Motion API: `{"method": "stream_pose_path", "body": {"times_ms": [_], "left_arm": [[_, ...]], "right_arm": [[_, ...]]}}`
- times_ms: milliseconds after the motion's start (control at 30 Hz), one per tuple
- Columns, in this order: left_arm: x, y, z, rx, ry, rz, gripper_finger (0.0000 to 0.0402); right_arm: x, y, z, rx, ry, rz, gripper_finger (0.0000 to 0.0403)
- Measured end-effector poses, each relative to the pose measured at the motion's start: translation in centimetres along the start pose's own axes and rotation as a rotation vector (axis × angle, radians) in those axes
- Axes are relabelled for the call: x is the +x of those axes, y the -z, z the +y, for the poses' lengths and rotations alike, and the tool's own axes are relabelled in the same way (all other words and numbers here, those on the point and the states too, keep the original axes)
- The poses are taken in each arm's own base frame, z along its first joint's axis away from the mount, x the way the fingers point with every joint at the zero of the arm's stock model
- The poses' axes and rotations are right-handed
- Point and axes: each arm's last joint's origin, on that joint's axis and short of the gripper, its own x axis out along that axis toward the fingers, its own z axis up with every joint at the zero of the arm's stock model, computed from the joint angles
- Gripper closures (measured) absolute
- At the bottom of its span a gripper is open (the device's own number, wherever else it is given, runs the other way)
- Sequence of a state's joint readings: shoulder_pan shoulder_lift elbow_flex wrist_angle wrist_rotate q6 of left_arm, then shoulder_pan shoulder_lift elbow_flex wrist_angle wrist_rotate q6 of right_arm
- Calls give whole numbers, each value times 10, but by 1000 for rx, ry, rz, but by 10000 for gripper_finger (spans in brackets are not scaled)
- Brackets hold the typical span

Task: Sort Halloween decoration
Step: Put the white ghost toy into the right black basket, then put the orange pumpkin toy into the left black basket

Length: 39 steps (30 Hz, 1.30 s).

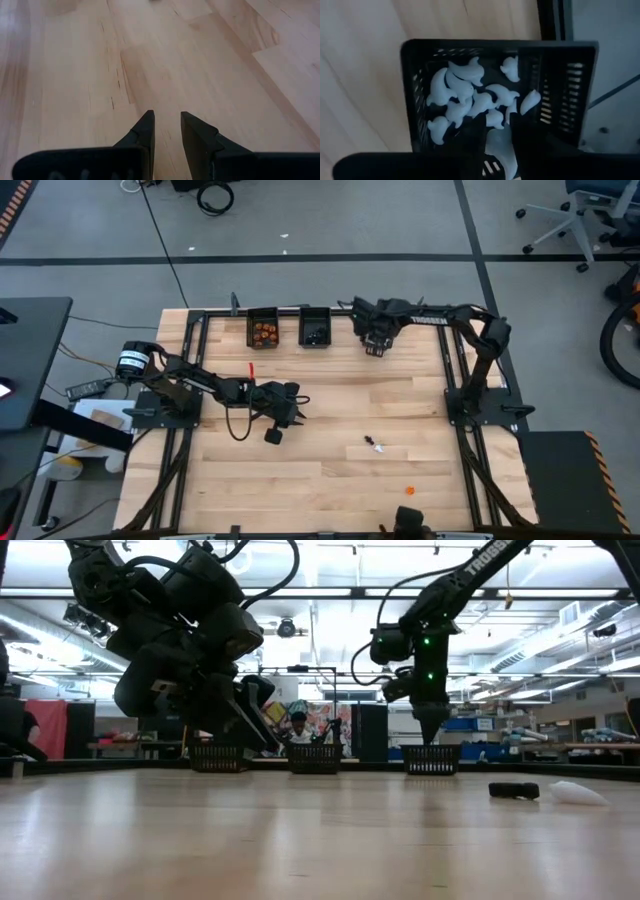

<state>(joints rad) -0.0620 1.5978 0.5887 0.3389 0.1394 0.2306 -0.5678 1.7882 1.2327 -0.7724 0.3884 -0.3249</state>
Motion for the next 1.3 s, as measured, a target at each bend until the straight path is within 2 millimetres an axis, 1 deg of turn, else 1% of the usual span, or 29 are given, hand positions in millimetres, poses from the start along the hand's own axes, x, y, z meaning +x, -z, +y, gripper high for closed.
{"method": "stream_pose_path", "body": {"times_ms": [100, 200, 333, 400, 500, 667, 733, 800, 900, 967, 1067, 1133, 1233, 1300], "left_arm": [[0, 0, 0, 0, 0, 0, 329], [0, 0, 0, 0, 0, 0, 329], [0, 0, 0, 0, 0, 0, 329], [0, 0, 0, -1, 0, 0, 329], [0, 0, 0, -7, 0, 1, 329], [0, 0, 0, -8, 0, 1, 329], [0, 0, 0, -10, 0, 1, 329], [0, 0, 0, -12, 0, 2, 329], [0, 1, 0, -28, 1, 6, 329], [0, 1, 0, -35, 2, 9, 329], [0, 2, -1, -46, 5, 23, 329], [0, 3, -1, -56, 7, 34, 329], [0, 4, -1, -62, 9, 45, 329], [0, 4, -1, -61, 9, 42, 329]], "right_arm": [[3, 3, -6, 45, -28, 4, 296], [3, 4, -6, 52, -43, 14, 283], [2, 4, -3, 42, -49, 18, 278], [-2, 5, -1, 50, -54, 31, 279], [-20, 5, 4, 99, -58, -12, 281], [-65, 1, 24, 122, -138, -191, 281], [-81, 0, 37, 119, -197, -253, 281], [-91, -2, 54, 122, -268, -319, 281], [-98, -2, 91, 138, -367, -434, 282], [-98, 2, 119, 139, -419, -465, 282], [-99, 16, 155, 149, -473, -441, 282], [-99, 28, 175, 173, -506, -392, 282], [-99, 45, 198, 243, -549, -301, 280], [-95, 53, 211, 293, -536, -230, 276]]}}
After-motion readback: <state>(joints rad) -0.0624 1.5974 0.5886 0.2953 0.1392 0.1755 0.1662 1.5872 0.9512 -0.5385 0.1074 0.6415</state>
